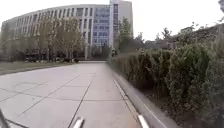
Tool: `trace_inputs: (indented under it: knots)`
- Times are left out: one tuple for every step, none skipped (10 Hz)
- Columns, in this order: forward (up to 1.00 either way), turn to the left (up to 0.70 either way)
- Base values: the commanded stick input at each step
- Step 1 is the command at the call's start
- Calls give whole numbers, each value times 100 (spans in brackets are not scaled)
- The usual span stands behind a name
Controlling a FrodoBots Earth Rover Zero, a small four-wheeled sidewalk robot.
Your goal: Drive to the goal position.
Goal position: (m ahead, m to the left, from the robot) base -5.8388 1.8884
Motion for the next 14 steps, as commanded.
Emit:
trace_inputs:
  knots:
    - [1,0]
    - [2,0]
    - [4,0]
    - [4,0]
    - [1,0]
    - [2,0]
    - [4,0]
    - [3,0]
    - [1,0]
    - [0,0]
    - [0,0]
    - [0,0]
    - [0,0]
    - [0,0]
